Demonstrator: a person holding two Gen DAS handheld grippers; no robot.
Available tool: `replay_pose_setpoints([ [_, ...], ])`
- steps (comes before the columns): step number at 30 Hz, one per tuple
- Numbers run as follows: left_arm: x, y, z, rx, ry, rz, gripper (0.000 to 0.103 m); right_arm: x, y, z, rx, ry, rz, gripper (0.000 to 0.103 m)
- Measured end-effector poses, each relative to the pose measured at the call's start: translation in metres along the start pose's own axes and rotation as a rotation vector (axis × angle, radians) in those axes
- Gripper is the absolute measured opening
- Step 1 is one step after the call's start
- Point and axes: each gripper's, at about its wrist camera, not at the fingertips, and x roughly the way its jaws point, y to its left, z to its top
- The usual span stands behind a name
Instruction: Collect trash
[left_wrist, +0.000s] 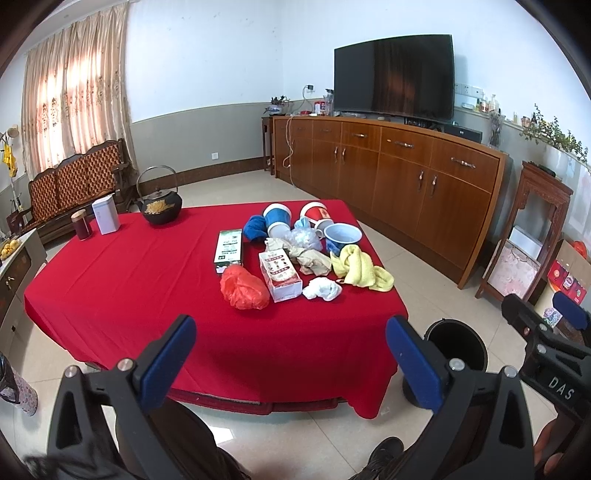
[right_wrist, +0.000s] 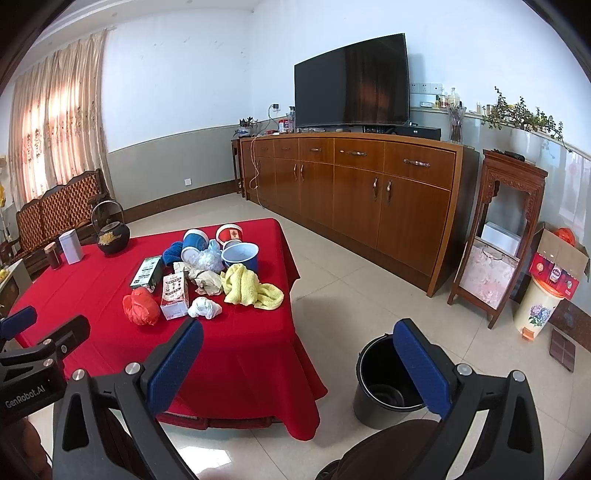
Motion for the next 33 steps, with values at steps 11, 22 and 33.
replay_pose_setpoints([
  [11,0.0011,0.0002,-0.0010,0.000,0.002,-0.002,0.103,0.0011,0.0003,-0.0009,-0.005,0.002,0.000,0.103],
  [22,0.0038,-0.0008,-0.0021,0.004,0.004,0.000,0.103,0.0004,-0.0005,-0.0017,-0.008,0.002,0.001,0.103],
  [33,0.0082,0.0012,-0.0046,0.006,0.008,0.007,0.103,0.0055,0.0015,-0.0054,-0.012,0.009,0.003,0.103],
])
